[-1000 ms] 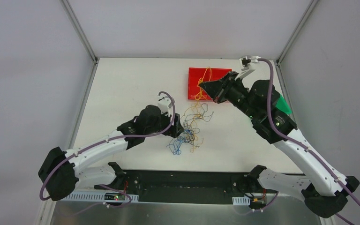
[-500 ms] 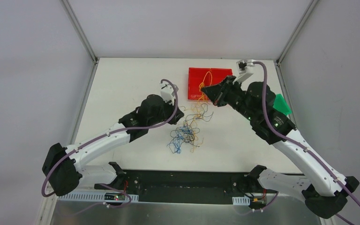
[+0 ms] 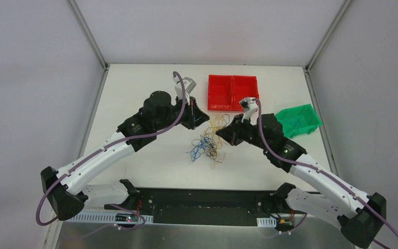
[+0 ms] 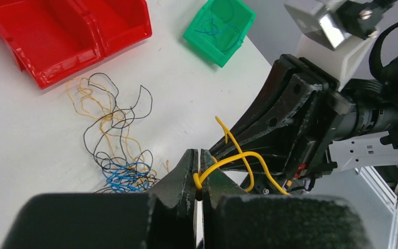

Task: Untangle the cables
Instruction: Untie the cable, then place the cable in the bin.

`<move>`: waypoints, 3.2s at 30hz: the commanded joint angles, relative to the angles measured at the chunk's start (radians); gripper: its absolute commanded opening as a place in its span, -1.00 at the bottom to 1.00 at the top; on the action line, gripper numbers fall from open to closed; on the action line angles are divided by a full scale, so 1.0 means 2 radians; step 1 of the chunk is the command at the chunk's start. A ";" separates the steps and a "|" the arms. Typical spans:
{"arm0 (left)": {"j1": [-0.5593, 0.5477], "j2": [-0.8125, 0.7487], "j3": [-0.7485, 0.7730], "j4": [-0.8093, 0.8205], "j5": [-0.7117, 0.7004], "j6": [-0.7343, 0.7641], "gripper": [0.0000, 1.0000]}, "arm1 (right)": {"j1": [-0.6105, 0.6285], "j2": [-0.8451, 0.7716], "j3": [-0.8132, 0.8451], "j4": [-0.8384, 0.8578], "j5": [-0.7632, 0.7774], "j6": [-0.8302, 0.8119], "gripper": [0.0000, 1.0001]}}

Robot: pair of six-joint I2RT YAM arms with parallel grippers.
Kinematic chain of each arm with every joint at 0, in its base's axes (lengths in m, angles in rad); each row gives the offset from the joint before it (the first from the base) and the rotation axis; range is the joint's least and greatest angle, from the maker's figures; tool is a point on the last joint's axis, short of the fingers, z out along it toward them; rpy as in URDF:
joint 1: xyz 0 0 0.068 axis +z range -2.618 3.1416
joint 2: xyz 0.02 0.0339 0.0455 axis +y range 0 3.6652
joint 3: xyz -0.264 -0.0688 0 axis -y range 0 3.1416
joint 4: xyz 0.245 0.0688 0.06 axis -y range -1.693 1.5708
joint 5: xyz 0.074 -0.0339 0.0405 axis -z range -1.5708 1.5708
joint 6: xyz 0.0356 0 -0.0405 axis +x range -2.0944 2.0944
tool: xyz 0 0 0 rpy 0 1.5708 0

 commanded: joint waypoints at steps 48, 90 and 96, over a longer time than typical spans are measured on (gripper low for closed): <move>0.029 0.118 0.100 0.018 0.016 -0.062 -1.00 | -0.028 0.019 0.024 0.079 0.068 -0.019 -1.00; 0.085 0.697 0.662 0.060 0.043 -0.069 0.11 | -0.279 0.552 0.420 -0.124 0.180 0.074 -1.00; 0.086 0.652 0.632 0.053 0.042 -0.062 0.20 | -0.280 0.552 0.420 -0.139 0.202 0.068 -1.00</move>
